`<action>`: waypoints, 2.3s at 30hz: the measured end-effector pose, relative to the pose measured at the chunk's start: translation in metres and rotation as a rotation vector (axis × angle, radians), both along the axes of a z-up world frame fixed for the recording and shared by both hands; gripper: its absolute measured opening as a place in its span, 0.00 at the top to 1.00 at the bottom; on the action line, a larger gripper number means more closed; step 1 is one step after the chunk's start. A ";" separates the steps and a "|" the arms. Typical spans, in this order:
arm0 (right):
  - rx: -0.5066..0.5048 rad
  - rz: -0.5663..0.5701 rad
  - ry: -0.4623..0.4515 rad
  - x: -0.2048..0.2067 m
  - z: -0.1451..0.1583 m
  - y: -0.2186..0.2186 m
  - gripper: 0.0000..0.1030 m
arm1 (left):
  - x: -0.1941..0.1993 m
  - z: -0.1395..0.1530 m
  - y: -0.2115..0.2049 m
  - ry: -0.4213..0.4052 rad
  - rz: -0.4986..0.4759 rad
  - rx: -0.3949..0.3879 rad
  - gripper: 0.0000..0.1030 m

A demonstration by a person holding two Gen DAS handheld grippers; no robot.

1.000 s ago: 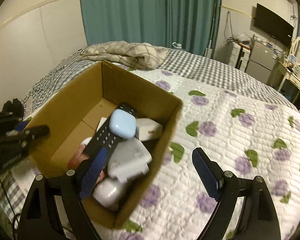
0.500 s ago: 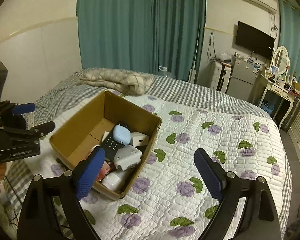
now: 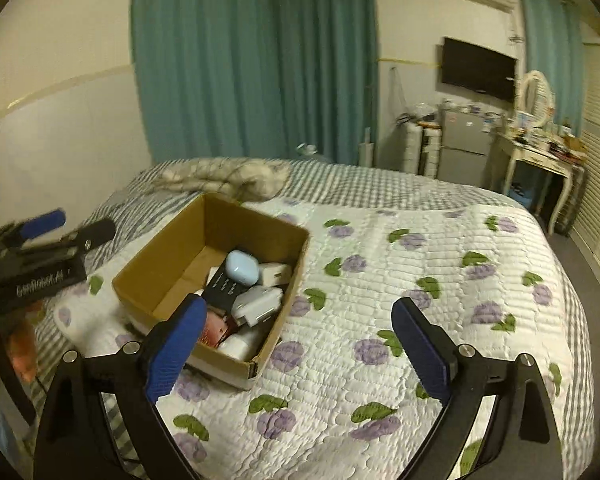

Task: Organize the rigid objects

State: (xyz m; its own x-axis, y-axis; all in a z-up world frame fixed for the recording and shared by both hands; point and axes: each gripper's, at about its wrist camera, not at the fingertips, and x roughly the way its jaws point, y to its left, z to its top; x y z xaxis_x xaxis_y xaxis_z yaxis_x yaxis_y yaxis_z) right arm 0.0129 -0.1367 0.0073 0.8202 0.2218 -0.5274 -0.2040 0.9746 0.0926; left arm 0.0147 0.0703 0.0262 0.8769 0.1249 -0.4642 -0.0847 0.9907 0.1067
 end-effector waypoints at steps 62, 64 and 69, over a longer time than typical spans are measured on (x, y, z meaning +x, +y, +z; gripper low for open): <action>-0.020 -0.124 -0.084 -0.013 -0.015 -0.017 0.00 | -0.035 -0.017 -0.023 -0.003 -0.014 -0.008 0.08; -0.022 -0.123 -0.084 -0.014 -0.016 -0.017 0.00 | -0.035 -0.017 -0.023 -0.003 -0.015 -0.008 0.08; -0.022 -0.122 -0.081 -0.013 -0.014 -0.016 0.00 | -0.035 -0.017 -0.023 -0.003 -0.014 -0.008 0.08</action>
